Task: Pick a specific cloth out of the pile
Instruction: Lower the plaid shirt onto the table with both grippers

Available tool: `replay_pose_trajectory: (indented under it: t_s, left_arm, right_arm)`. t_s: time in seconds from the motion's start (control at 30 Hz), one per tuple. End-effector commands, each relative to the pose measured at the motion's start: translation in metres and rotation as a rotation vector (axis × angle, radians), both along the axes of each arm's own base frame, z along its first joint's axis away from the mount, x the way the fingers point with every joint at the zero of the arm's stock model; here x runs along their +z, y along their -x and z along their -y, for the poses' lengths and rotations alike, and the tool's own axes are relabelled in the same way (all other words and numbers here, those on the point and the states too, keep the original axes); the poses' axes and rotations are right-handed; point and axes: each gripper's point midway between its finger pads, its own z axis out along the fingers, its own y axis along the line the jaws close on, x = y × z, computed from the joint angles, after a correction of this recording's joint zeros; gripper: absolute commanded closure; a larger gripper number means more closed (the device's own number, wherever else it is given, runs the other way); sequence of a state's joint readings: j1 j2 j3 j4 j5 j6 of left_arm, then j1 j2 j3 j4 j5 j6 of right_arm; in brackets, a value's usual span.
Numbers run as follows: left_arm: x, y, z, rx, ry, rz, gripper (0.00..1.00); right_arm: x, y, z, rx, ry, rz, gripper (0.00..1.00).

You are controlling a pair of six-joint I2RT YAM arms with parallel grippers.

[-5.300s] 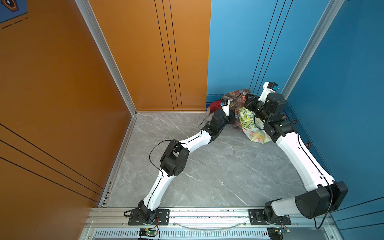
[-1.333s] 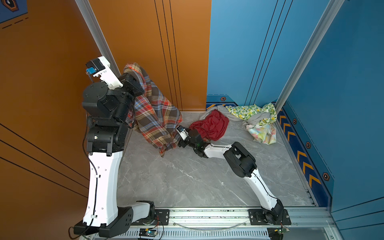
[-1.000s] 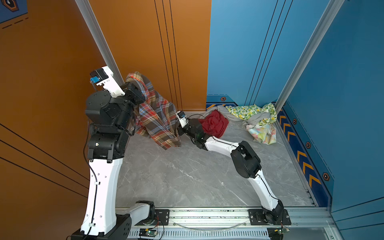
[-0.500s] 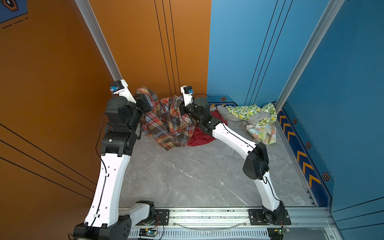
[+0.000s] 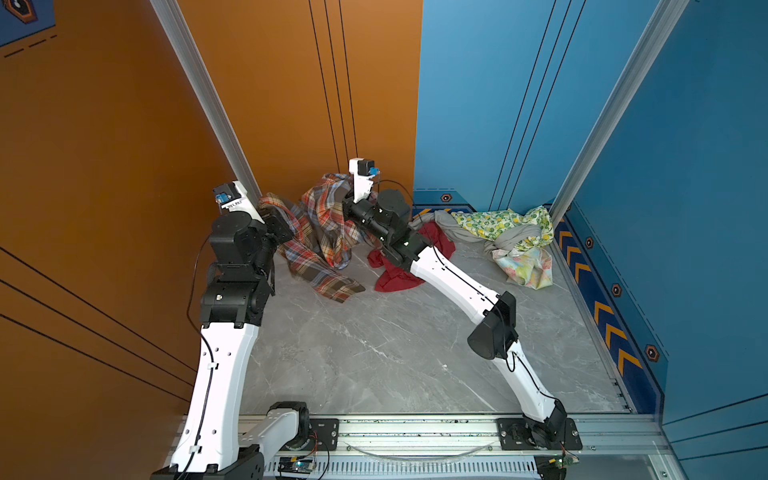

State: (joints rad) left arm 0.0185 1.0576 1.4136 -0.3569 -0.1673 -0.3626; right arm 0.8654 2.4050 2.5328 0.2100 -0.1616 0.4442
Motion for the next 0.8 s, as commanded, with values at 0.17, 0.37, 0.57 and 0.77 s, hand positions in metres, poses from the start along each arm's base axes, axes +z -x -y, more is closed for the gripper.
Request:
replay_pose_trajectory:
  t_s: [0.17,0.37,0.57,0.77]
  left_arm:
    - [0.004,0.045,-0.031,0.148,-0.061,0.013,1.0]
    - [-0.042,0.038,-0.028,0.125,-0.029,-0.072,1.0]
    - [-0.116,0.015,-0.026,0.109,0.031,-0.214,1.0]
    - [-0.174,0.004,-0.024,0.11,0.087,-0.308,1.0]
  right_arm:
    - [-0.002,0.064,-0.052,0.233,-0.132,-0.062,1.0]
    - [-0.069,0.061,-0.07,0.265,-0.092,-0.144,1.0]
    - [-0.181,0.043,-0.067,0.237,-0.01,-0.277,1.0]
    - [-0.258,0.029,-0.065,0.209,0.081,-0.394,1.0]
